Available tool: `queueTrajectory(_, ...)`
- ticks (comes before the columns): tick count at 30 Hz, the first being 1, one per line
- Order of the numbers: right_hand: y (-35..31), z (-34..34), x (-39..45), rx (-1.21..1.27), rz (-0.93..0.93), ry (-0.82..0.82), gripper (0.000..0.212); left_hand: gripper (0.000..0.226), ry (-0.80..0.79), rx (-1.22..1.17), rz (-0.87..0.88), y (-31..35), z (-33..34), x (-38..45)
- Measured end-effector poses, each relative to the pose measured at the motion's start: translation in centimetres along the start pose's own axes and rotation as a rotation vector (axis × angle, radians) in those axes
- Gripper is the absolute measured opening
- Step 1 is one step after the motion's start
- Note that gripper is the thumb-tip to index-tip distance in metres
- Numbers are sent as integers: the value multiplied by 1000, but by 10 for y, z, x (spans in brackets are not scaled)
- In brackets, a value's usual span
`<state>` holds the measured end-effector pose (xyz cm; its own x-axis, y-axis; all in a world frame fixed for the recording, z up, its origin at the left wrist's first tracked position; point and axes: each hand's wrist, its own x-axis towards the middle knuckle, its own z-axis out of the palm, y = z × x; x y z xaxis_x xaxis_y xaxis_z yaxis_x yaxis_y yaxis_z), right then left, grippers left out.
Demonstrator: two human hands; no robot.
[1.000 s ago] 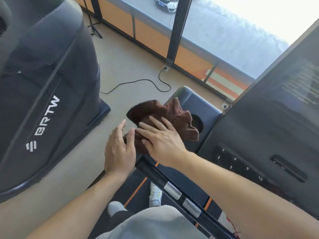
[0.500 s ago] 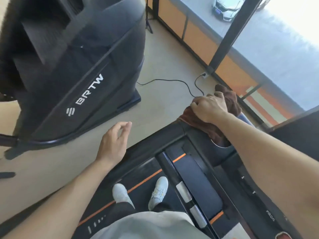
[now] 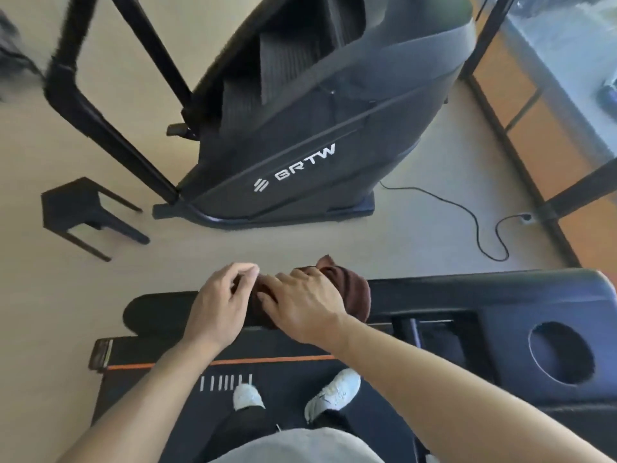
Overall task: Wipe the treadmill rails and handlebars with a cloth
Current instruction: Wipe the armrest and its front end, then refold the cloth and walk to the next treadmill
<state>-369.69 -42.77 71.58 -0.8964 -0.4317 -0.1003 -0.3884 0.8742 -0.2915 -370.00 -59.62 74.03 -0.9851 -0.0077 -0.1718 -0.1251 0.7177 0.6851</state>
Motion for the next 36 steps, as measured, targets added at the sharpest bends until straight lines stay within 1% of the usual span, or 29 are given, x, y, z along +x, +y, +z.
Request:
queueTrajectory(2, -10, 12, 4, -34, -15, 42, 50, 32, 9, 32, 20, -15, -6, -3)
queueTrajectory(4, -14, 20, -2, -55, -31, 89, 50, 40, 2, 60, 80, -26, -11, -6)
queueTrajectory(6, -11, 29, -15, -78, -56, 169, 49, 45, -41, 101, 194, -33, -12, -11)
queueTrajectory(8, -7, 35, -29, -101, -49, 221, 52, 48, -107, 182, 356, -39, -9, -15)
queueTrajectory(9, -7, 37, -35, -105, -29, 225, 54, 52, -138, 228, 434, -43, -7, -17)
queueTrajectory(11, -12, 39, -43, -87, 30, 217, 57, 60, -190, 300, 523, -52, -7, -23)
queueTrajectory(13, -24, 37, -46, -21, 126, 210, 56, 65, -198, 311, 559, -63, -12, -32)
queueTrajectory(15, -39, 33, -42, 31, 231, 215, 57, 66, -172, 278, 549, -77, -26, -42)
queueTrajectory(18, -60, 28, -29, 33, 320, 191, 60, 64, -99, 203, 450, -102, -54, -57)
queueTrajectory(21, -82, 26, -6, 20, 305, 118, 64, 59, -15, 89, 289, -130, -84, -74)
queueTrajectory(24, -110, 26, 23, 7, 239, 27, 67, 52, 38, -40, 53, -153, -105, -87)
queueTrajectory(27, -135, 33, 50, 30, 152, -18, 64, 40, 1, -236, -220, -169, -115, -95)
queueTrajectory(28, -141, 35, 58, 50, 121, -28, 63, 34, -12, -299, -283, -173, -116, -96)
queueTrajectory(29, -147, 38, 66, 67, 86, -32, 61, 29, -25, -347, -324, -177, -116, -98)
queueTrajectory(31, -161, 43, 86, 92, -3, -48, 56, 28, -26, -418, -408, -184, -117, -103)
queueTrajectory(33, -173, 48, 102, 125, -77, -61, 45, 32, -4, -549, -516, -192, -114, -110)
queueTrajectory(34, -179, 51, 110, 143, -106, -64, 38, 38, 18, -627, -570, -196, -113, -114)
queueTrajectory(35, -185, 54, 116, 143, -134, -64, 32, 44, 49, -698, -625, -198, -113, -118)
queueTrajectory(36, -191, 58, 124, 125, -156, -71, 28, 46, 77, -765, -671, -198, -113, -122)
